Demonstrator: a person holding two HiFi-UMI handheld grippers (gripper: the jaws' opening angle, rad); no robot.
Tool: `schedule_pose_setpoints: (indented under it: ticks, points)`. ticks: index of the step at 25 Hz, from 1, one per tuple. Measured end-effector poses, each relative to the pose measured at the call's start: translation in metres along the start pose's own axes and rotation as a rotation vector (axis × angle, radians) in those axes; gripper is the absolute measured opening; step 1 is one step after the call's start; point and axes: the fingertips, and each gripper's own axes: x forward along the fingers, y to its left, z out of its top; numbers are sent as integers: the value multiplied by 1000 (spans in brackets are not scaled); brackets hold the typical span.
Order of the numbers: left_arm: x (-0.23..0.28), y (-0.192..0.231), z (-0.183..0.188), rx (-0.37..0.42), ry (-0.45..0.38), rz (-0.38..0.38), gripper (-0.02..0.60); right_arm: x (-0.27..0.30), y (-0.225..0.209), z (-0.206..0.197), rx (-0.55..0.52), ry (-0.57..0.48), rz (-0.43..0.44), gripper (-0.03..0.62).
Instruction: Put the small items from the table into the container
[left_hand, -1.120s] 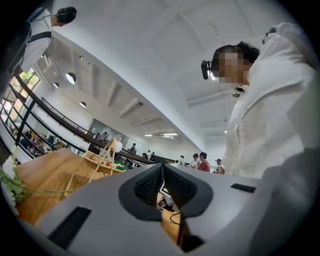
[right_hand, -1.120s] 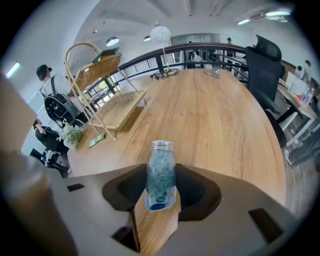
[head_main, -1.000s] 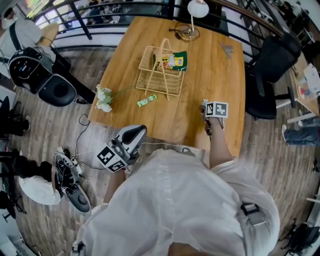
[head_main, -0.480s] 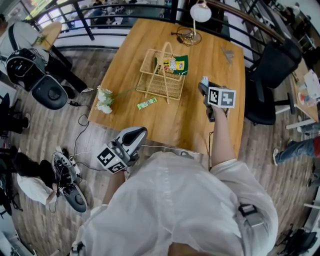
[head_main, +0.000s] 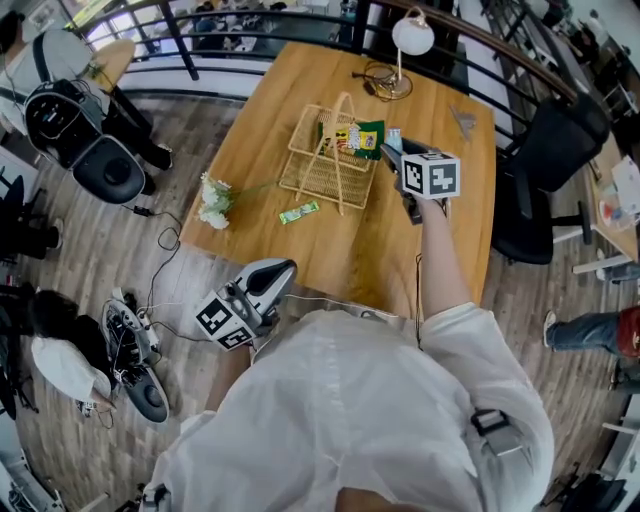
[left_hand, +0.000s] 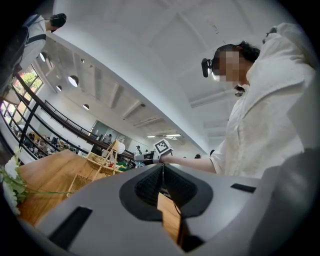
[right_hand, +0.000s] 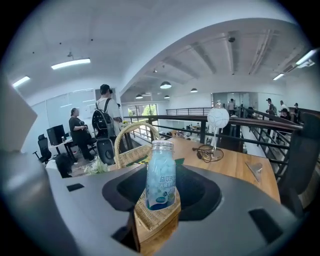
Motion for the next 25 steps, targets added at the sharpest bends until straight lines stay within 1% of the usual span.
schedule_pose_setpoints:
  ticks: [6,10,14,17,19,20,21,25]
  points:
    - [-2,3,0,-1,-4,15,8,29,27,15,-80,10,78,184]
    - [-6,5,1,0,-9,35,8,45,42,10,-132,43,113,184]
    - [-12,8,2,2,-15,58,8,59,47,2,-174,81,126,184]
    - [-14,8,2,3,-17,67,8,67,52,-6,-261,120,142,186]
    - [-14,8,1,2,-17,69,8,69,56,-6,-309,120,152,198]
    - [-14,7,1,2,-17,69,8,69,57,-4,-317,114,154,233]
    - [-14,7,2,2,-18,69,8,68,57,-2,-318,107,155,249]
    - [-15,7,2,4,-19,67,8,62,56,4,-300,77,150,250]
